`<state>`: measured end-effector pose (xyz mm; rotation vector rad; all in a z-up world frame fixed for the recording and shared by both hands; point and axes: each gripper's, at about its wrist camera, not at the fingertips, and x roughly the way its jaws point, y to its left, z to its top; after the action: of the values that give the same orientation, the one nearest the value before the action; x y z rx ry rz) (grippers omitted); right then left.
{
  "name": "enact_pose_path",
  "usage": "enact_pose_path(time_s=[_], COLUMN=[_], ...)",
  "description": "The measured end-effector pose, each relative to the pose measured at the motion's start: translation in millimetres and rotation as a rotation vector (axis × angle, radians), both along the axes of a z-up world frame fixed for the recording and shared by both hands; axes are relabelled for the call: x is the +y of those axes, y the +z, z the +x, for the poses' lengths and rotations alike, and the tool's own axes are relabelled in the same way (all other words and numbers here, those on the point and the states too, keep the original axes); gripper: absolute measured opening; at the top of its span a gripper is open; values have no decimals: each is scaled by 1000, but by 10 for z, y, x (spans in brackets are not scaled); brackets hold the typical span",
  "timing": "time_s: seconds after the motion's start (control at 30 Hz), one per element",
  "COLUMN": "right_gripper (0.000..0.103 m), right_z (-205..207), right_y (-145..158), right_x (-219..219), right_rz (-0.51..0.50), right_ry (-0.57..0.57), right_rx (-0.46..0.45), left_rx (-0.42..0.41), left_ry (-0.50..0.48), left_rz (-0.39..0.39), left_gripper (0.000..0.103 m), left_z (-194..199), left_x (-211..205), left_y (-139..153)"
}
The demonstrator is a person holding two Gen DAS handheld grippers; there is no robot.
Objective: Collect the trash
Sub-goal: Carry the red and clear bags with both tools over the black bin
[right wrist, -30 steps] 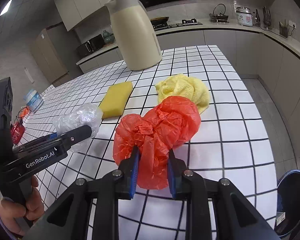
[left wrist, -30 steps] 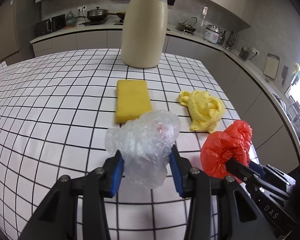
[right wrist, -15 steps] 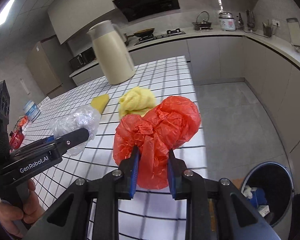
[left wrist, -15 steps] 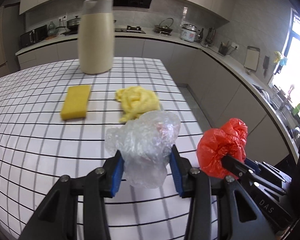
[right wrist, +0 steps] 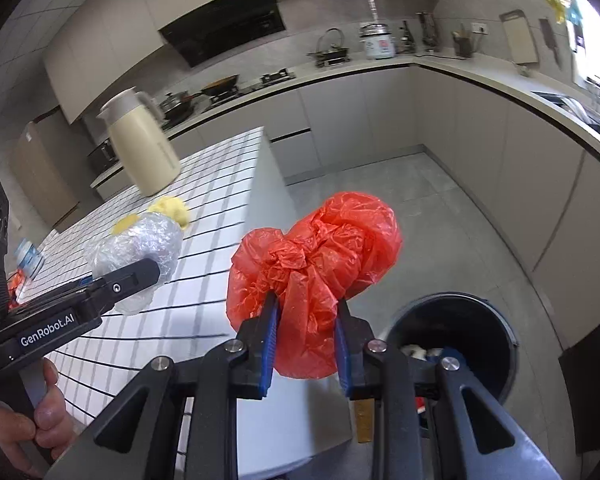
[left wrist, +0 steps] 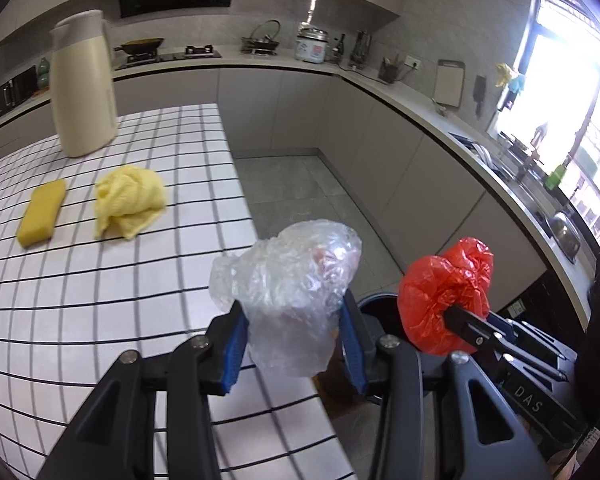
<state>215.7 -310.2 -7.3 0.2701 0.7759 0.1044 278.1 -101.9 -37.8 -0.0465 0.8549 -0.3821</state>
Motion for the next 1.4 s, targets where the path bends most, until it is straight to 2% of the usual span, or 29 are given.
enact_pose_path(time_s=[0.3,0.5,0.67,1.03,1.33,1.4], right_gripper=[27,27,27,27,27,29], right_z=[-314,-512,-581,-467,-44,49], right_y=[-69,-190,-339,-844,-1395,-1506], right_x=[-623,-951,-1201,-1556,-1750,-1780], right_rz=[-12,-15,-10,6,-7,-24], right_ry=[-115,-181,-215,-205,-133,-114], right_rx=[26,60,98,180,237,243], left_rx=[30,72,117,225,291,303], left_ry=[-109,-180,-203,-163,-91,-78], left_rz=[-4,4,16,68,89,93], left_gripper=[44,44,44,44,45,50], left_z=[-92,-148,-160,-152,-33,4], left_x=[-589,-972,-1214,-1589,-1750,-1783], left_y=[-80,-242,-414,-924,-1367,-1463])
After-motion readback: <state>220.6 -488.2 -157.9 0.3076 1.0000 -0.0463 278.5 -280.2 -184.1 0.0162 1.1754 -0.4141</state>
